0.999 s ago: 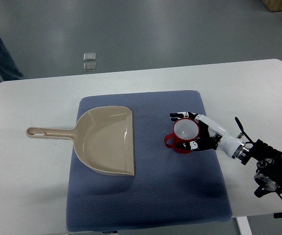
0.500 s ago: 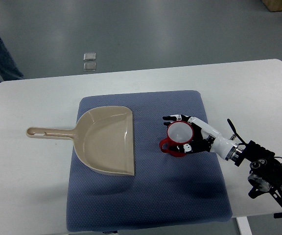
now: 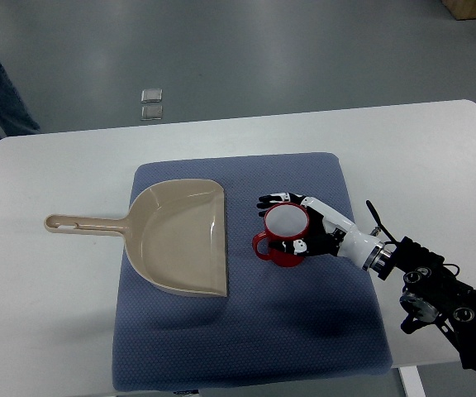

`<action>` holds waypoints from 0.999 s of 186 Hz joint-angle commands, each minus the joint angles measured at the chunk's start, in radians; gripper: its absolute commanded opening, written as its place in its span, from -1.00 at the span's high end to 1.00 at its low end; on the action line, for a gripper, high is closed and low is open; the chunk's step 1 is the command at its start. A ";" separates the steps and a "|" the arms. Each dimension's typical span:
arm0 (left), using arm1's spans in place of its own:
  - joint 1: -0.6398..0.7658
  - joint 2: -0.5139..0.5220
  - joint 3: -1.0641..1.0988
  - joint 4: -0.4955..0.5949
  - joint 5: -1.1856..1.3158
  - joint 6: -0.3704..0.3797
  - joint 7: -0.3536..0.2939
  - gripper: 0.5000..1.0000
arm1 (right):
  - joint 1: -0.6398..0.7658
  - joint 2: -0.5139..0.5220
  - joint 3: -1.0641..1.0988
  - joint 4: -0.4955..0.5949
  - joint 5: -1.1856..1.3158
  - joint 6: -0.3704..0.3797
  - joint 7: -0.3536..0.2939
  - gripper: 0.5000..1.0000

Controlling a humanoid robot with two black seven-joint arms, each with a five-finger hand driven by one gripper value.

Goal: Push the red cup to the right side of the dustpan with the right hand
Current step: 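Push the red mug with the right hand toward the dustpan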

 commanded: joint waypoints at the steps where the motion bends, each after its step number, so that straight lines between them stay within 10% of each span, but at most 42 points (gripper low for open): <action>1: 0.000 0.000 0.000 -0.001 0.000 0.001 0.000 -1.00 | 0.000 0.006 -0.007 -0.002 0.000 0.000 0.000 -0.07; 186: 0.000 0.000 0.000 -0.001 0.000 -0.001 0.000 -1.00 | 0.040 0.080 -0.081 -0.011 -0.002 -0.060 0.000 0.03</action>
